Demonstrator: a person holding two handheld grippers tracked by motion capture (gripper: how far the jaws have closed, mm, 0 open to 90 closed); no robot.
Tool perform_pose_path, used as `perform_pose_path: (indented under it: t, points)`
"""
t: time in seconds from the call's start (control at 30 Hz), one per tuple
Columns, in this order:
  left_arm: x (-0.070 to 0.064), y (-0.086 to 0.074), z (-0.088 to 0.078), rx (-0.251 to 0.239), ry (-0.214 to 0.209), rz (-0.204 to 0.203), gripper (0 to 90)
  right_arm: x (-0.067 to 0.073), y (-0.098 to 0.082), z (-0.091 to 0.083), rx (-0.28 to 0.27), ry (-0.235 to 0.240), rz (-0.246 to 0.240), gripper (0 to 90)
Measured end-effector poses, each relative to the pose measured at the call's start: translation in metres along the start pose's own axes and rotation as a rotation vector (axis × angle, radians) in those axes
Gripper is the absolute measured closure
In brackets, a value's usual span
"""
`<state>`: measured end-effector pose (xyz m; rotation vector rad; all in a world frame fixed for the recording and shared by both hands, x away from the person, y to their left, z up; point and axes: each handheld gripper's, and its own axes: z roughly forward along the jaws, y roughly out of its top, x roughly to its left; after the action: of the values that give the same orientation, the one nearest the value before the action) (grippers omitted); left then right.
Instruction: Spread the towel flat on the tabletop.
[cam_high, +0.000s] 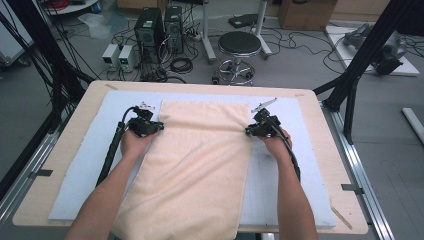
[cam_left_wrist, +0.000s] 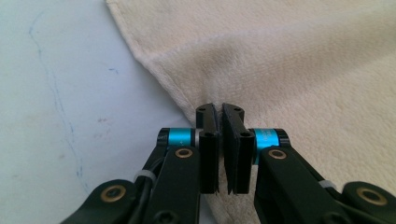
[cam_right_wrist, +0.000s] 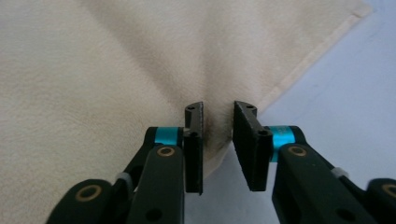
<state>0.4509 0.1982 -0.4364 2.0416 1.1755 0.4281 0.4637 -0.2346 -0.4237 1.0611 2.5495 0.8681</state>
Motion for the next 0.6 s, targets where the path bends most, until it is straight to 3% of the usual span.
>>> perform_pose_path:
  t: [0.13,0.23,0.27,0.33,0.4,0.6]
  points:
    - [-0.002,0.001,-0.010,0.044,0.008,0.064,73.7,0.002,-0.005,-0.004,-0.017,0.013,0.006,63.8]
    - [-0.005,-0.003,-0.022,0.020,-0.024,0.088,69.5,0.009,-0.011,-0.012,-0.034,0.009,-0.018,61.4]
    - [-0.007,-0.003,-0.026,0.037,-0.037,0.109,67.5,0.012,-0.012,-0.015,-0.045,0.015,-0.024,60.3]
    - [-0.011,-0.006,-0.036,0.004,-0.057,0.140,65.8,0.020,-0.015,-0.020,-0.059,0.025,-0.046,59.0]
    - [-0.013,-0.012,-0.049,-0.030,-0.092,0.142,65.7,0.029,-0.017,-0.025,-0.081,0.036,-0.066,57.5]
    - [-0.021,-0.031,-0.076,-0.076,-0.148,0.183,62.9,0.064,-0.022,-0.042,-0.134,0.087,-0.169,52.7]
